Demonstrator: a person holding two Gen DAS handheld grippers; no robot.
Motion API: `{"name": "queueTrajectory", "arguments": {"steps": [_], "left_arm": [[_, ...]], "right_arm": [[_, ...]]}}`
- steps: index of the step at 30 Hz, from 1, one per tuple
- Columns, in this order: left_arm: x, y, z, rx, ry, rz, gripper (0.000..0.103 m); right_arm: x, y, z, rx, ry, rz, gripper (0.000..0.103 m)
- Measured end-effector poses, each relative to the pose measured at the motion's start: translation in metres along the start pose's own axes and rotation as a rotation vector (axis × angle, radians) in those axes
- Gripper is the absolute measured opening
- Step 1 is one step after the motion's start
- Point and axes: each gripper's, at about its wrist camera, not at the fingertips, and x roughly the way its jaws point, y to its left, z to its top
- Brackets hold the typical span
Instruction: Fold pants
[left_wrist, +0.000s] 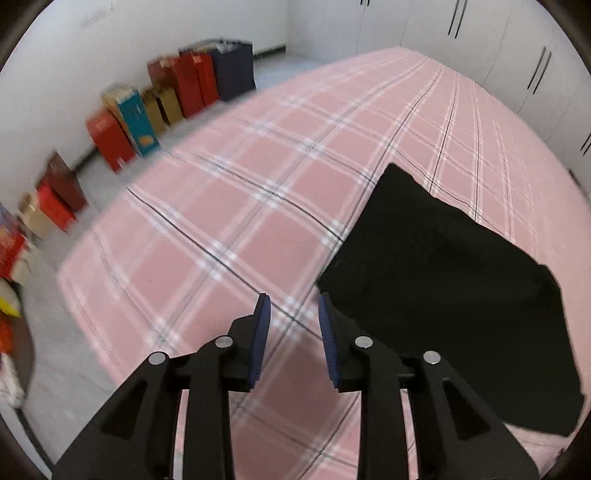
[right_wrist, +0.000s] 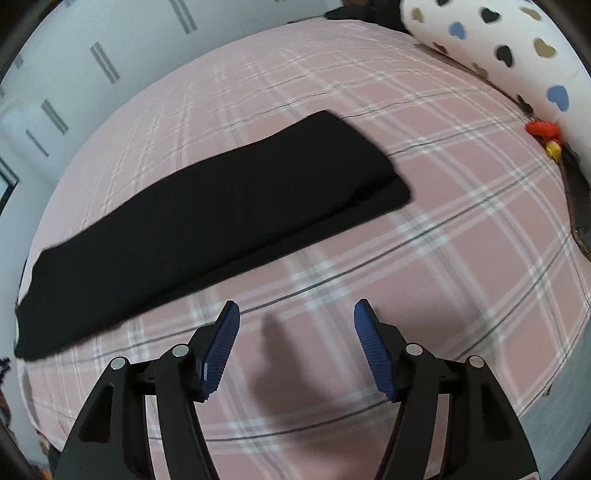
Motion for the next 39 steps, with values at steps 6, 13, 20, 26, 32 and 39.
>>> {"name": "queueTrajectory", "arguments": {"steps": [6,13,20,26,32,39], "left_arm": [[-0.039,-0.081,-0.021,0.118,-0.114,-0.022,0.053],[-0.093,-0.196,-0.102,0.36,-0.322,0.064,0.089],[-0.108,-0.282,-0.162,0.519,-0.29,0.011,0.091],[-0.109,-0.324,-0.189,0.578,-0.248,0.007,0.093],[-0.105,-0.339,-0.194,0.568,-0.202,0.023,0.093],[-0.106,-0.319,-0.186,0.515,-0.15,-0.003,0.093]], "right_arm": [[0.003,0.022,-0.007,-0.048,0.008,0.012,0.066],[-0.001,-0.024,0.014,0.115,-0.036,0.049,0.075],[0.035,-0.065,0.051,0.263,-0.02,0.092,0.076],[0.048,-0.061,0.067,0.265,-0.085,0.074,0.083],[0.05,-0.054,0.076,0.229,-0.11,0.046,0.015],[-0.013,-0.022,0.085,0.186,-0.215,0.105,0.01]]}}
